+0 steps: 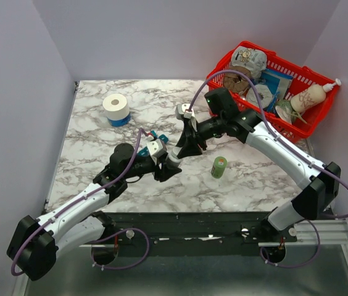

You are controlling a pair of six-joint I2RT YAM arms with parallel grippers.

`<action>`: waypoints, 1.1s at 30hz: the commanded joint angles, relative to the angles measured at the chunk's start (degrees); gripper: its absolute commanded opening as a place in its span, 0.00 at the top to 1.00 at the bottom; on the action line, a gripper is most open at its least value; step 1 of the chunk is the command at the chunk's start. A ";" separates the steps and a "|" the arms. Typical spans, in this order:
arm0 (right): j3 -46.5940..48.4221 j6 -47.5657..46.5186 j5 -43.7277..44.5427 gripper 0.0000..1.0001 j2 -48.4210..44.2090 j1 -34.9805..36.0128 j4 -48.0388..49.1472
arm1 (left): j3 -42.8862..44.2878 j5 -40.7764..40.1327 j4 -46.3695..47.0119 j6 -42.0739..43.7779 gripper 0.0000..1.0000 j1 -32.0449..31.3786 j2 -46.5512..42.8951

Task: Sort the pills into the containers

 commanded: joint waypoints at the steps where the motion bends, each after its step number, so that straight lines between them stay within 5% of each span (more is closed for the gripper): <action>1: -2.63 11.47 0.73 0.73 3.22 3.78 -0.58 | 4.88 -6.65 12.10 1.93 1.00 -0.75 -1.24; 3: -2.55 19.31 0.22 0.72 3.75 3.87 0.06 | 4.62 -7.97 12.19 2.63 1.00 -1.02 -0.98; 8: -0.70 17.49 1.01 0.64 4.89 3.96 -3.54 | 3.74 -8.43 13.07 3.43 1.00 -0.93 -0.28; 11: 1.93 13.28 -1.01 0.50 4.02 3.87 -5.82 | 2.87 -5.80 12.29 3.86 1.00 -0.93 -0.01; 15: 6.76 9.40 -1.99 0.13 2.00 3.78 -7.67 | 0.15 -0.96 10.61 5.18 1.00 -0.93 -0.80; 21: 12.82 1.76 -0.76 0.04 1.03 2.73 -11.27 | -1.00 3.09 7.54 5.98 1.00 -0.67 -2.65; 25: 14.86 -20.25 -3.03 0.00 -0.28 2.55 -23.88 | -0.74 9.14 7.45 5.54 1.00 -0.49 -3.00; 26: 14.07 -39.98 -6.17 0.00 -0.99 2.46 -28.37 | -0.48 12.12 7.01 5.54 1.00 -0.49 -2.74; 27: 12.24 -47.14 -6.64 0.00 -2.13 2.46 -31.20 | 0.74 13.97 6.22 5.71 1.00 -0.49 -1.87; 29: 11.68 -57.00 -7.87 0.00 -0.83 2.46 -36.39 | 2.41 17.22 2.89 5.98 1.00 -0.49 -1.07; 33: 18.98 -62.16 -11.03 0.02 5.41 2.46 -46.33 | 4.53 18.47 -0.20 8.35 1.00 -0.49 -0.98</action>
